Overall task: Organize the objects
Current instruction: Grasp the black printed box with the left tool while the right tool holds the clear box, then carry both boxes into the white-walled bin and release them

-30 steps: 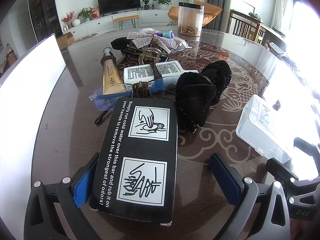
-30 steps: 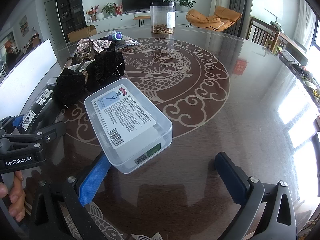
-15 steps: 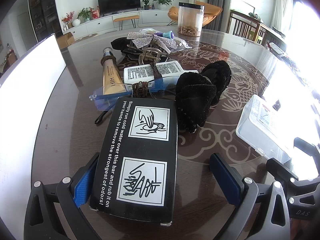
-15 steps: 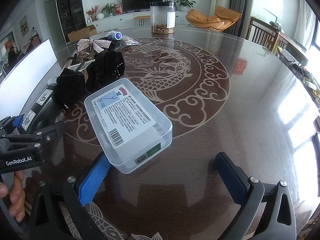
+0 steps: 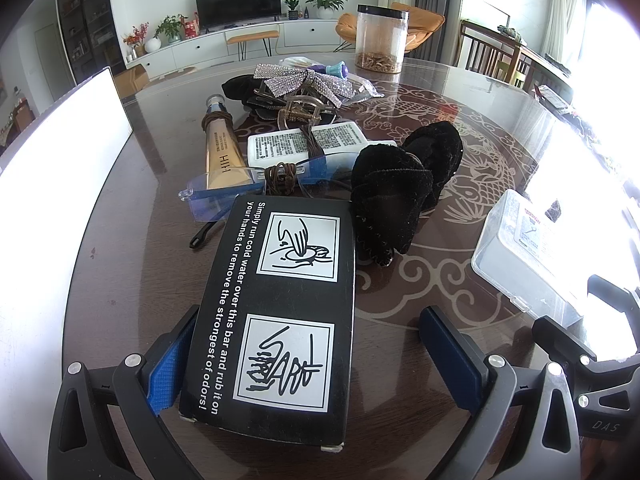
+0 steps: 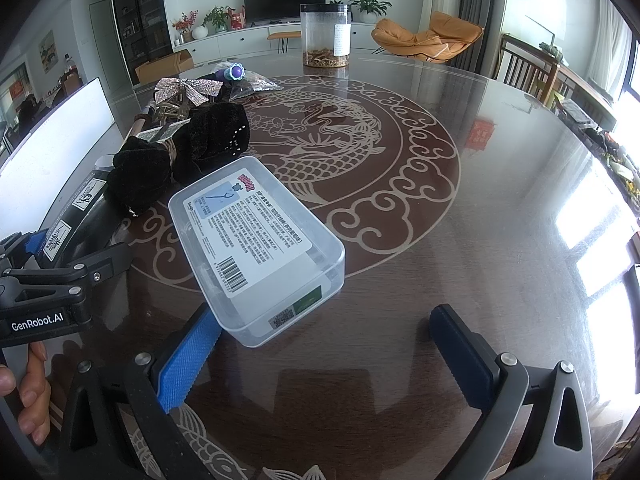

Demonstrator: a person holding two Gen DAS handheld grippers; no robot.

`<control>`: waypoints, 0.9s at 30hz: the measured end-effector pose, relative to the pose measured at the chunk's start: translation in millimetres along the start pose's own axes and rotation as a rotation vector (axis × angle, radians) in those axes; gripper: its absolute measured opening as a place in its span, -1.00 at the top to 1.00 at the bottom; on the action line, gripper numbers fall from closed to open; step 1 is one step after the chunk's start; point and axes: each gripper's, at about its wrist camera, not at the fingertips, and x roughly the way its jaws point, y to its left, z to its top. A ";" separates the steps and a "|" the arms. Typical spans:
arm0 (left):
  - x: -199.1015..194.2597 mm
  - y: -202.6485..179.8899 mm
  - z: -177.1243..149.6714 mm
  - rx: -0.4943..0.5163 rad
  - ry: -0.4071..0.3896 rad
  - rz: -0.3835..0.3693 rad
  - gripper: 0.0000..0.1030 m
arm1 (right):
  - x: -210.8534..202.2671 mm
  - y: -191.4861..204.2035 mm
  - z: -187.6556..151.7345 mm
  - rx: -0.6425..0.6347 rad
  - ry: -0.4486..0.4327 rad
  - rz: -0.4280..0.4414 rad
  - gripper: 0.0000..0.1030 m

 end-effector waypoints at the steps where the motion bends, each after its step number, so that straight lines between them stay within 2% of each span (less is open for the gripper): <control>1: 0.0 0.0 0.0 0.000 0.000 0.000 -1.00 | 0.0 0.0 0.0 0.000 0.000 0.000 -1.00; 7: -1.5 -1.6 1.9 0.007 0.035 -0.001 -1.00 | -0.8 0.6 -0.8 0.000 0.000 0.000 -1.00; 11: -0.2 0.5 7.3 0.042 0.132 -0.019 -1.00 | -7.9 1.1 -3.3 -0.034 0.016 0.032 -1.00; 13: -1.7 1.1 10.6 0.064 0.157 0.000 -1.00 | -7.0 2.9 2.5 -0.093 0.082 0.065 -1.00; 15: -5.7 2.1 12.1 0.083 0.140 0.012 -1.00 | -5.1 6.4 14.0 -0.129 0.168 0.106 -1.00; 17: -9.6 5.1 15.2 0.081 0.127 0.019 -1.00 | -7.1 10.6 32.9 -0.151 0.189 0.133 -1.00; 18: -9.6 8.0 17.8 0.071 0.128 0.017 -0.95 | -8.6 15.0 44.0 -0.176 0.187 0.135 -1.00; 19: -9.6 10.7 20.6 0.059 0.132 0.010 -0.54 | -7.9 20.4 54.2 -0.206 0.192 0.142 -1.00; 20: -8.5 12.7 23.0 0.051 0.144 0.001 -0.25 | -3.3 25.6 61.6 -0.234 0.215 0.158 -1.00; 21: -6.0 14.7 25.4 0.042 0.153 -0.022 -0.12 | 4.0 29.1 65.2 -0.250 0.256 0.175 -1.00; 22: -6.6 16.1 26.0 0.037 0.141 -0.018 -0.11 | 11.5 30.9 63.9 -0.255 0.303 0.186 -0.95; 23: -8.5 16.7 24.9 0.041 0.131 -0.012 -0.11 | 13.8 31.9 63.5 -0.256 0.322 0.180 -0.39; 24: -14.0 17.3 21.7 0.046 0.125 -0.018 -0.11 | 10.6 32.1 62.3 -0.255 0.320 0.172 -0.23; 27: -43.1 21.1 8.4 0.025 0.103 -0.087 -0.11 | -15.5 28.7 57.2 -0.201 0.272 0.201 -0.21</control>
